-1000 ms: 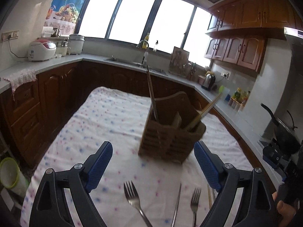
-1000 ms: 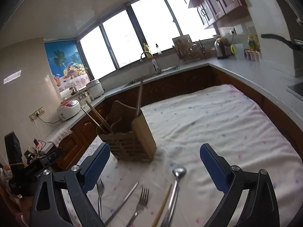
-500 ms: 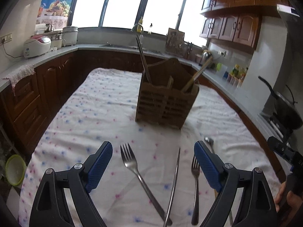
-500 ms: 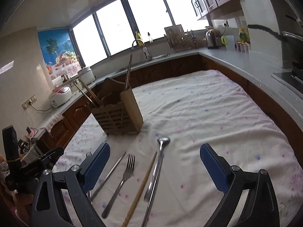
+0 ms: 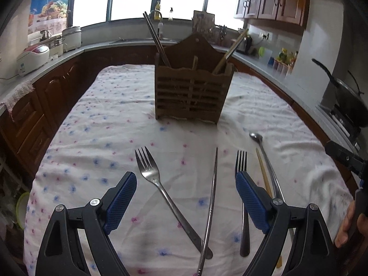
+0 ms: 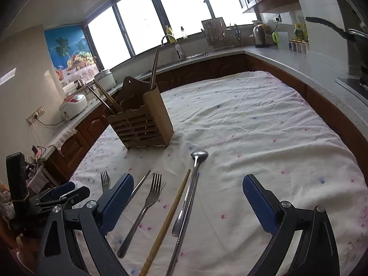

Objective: Organize utensils
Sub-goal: 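Lower the right tool onto the metal spoon handle and close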

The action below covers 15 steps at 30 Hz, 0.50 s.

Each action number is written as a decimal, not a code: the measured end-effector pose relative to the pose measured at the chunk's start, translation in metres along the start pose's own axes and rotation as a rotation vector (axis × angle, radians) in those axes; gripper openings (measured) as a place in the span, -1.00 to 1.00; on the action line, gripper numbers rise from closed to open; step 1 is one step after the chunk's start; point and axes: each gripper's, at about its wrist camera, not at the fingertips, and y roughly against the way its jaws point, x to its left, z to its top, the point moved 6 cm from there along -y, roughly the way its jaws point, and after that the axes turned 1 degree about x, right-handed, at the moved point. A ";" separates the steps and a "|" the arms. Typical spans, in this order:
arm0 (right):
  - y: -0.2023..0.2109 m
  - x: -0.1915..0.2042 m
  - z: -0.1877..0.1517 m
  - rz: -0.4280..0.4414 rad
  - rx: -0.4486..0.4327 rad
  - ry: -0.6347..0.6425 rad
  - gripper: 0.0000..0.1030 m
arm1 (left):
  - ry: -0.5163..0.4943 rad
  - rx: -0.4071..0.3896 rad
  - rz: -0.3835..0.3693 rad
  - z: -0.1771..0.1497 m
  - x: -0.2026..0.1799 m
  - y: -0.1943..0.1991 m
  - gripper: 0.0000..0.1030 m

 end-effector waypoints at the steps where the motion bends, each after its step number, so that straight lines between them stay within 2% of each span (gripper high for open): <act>1: -0.003 0.000 0.000 0.007 0.009 -0.004 0.89 | -0.004 0.009 -0.001 0.000 -0.001 -0.003 0.71; 11: -0.030 -0.013 0.002 0.020 0.057 -0.083 0.89 | -0.054 0.115 -0.037 0.000 -0.010 -0.045 0.69; 15: -0.042 -0.011 0.004 0.027 0.089 -0.064 0.89 | -0.082 0.151 -0.047 0.003 -0.016 -0.064 0.64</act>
